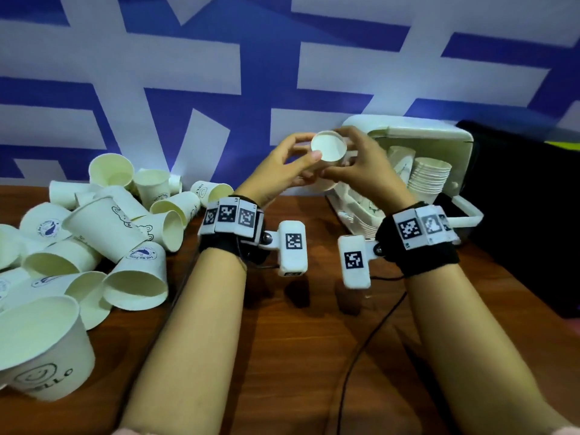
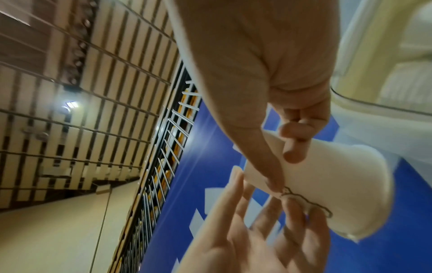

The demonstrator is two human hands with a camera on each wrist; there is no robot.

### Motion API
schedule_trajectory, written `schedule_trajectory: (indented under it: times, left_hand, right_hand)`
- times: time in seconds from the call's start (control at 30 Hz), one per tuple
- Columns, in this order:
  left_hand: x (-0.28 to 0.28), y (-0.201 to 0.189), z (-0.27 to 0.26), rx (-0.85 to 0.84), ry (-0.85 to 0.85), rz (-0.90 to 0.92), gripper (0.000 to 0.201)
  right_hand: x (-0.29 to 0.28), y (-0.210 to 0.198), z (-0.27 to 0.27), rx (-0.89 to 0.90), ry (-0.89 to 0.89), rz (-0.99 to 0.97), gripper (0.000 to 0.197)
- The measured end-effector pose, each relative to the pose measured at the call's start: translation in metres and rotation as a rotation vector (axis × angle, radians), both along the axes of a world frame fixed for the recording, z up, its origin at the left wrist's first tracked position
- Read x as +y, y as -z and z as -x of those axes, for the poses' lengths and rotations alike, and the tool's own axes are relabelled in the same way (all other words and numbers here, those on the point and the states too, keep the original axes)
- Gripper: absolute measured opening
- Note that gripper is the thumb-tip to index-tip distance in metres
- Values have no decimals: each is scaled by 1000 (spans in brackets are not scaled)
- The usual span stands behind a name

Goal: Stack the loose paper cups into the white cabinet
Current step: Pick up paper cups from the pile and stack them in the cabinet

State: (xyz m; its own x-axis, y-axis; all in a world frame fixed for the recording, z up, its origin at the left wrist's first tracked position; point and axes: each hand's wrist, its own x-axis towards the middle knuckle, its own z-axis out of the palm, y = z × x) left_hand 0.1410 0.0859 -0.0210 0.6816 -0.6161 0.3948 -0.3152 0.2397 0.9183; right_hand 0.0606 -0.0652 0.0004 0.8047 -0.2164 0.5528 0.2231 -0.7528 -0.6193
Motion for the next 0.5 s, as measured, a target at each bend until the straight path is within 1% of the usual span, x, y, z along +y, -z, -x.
schedule_trajectory:
  times: [0.1, 0.2, 0.3, 0.4, 0.5]
  left_hand:
    - [-17, -9, 12, -92, -7, -34, 36]
    - [-39, -16, 23, -177, 4, -87, 39]
    - [-63, -23, 31, -198, 17, -92, 42]
    - [-82, -21, 35, -197, 19, -112, 47]
    - [-95, -13, 36, -233, -12, -160, 51]
  right_hand:
    - [-19, -16, 18, -28, -1, -7, 61]
    - [-45, -23, 33, -35, 16, -21, 63]
    - [-64, -24, 43, -39, 33, -86, 63]
    - [-77, -24, 48, -54, 50, -121, 63]
    - [-86, -22, 51, -41, 73, -90, 62]
